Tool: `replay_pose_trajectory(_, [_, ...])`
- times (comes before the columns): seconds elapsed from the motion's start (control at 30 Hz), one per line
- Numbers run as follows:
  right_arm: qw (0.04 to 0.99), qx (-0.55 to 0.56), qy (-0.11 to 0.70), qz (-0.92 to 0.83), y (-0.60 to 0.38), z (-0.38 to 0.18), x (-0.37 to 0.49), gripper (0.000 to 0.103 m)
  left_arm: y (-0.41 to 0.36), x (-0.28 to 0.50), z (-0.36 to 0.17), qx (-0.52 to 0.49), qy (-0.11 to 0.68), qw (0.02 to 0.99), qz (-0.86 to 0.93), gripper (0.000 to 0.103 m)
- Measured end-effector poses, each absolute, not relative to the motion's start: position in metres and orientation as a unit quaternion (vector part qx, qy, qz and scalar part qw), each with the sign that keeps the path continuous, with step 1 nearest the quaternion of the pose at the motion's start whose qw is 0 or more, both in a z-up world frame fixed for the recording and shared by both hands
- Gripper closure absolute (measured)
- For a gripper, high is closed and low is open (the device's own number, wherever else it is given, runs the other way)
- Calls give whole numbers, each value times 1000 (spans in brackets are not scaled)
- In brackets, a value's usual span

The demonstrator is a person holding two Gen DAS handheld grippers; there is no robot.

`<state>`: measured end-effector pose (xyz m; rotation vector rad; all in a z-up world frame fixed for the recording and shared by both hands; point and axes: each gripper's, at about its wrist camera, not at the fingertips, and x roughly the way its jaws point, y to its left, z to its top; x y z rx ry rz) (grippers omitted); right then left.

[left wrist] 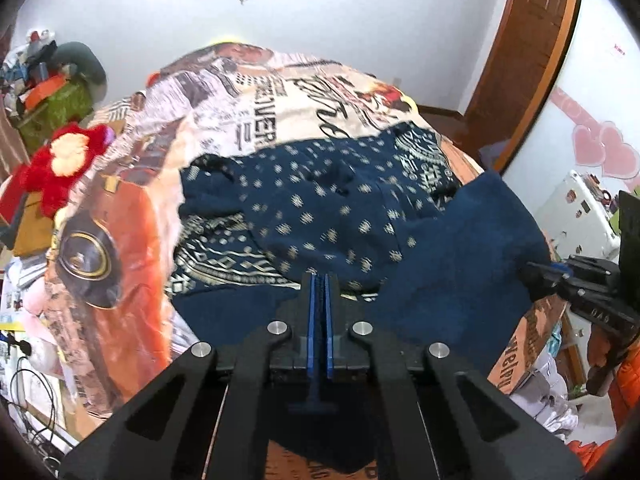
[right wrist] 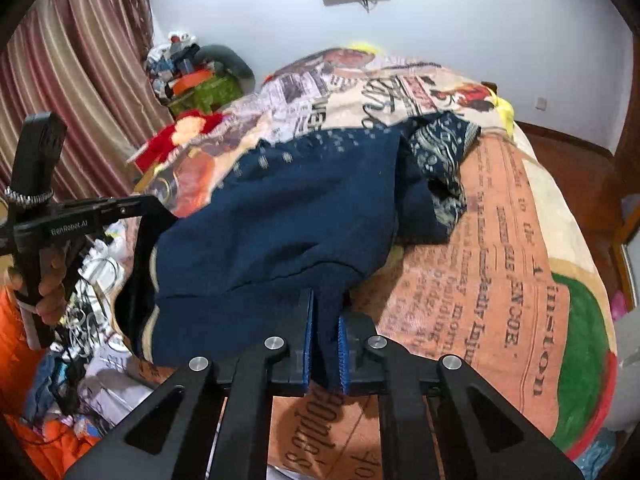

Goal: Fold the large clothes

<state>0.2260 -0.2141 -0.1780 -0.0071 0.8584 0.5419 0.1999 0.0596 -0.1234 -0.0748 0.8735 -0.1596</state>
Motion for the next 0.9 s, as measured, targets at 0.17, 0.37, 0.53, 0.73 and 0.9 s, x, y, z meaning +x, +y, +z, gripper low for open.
replay_pose_trajectory(0.17, [888,17,381,257,-220,-155,231,98,71,198,-101,-44,395,916,-58,101])
replay_pose_trajectory(0.37, [898,33,352,262,-224,-129,244,100,92,212,-53,-69,337,938,-40,101])
replay_pose_trajectory(0.53, [909,29,328,255,-222,-110,265,100,101,233,-20,-56,297,953,-19,101])
replay_pose_trajectory(0.73, [924,34,301,235,-222,-81,311,100,122,284,1,-63,271,960,16,101])
replay_pose_trajectory(0.9, [930,37,302,207,-217,-70,377,100,148,344,-12,-79,281,955,61,101])
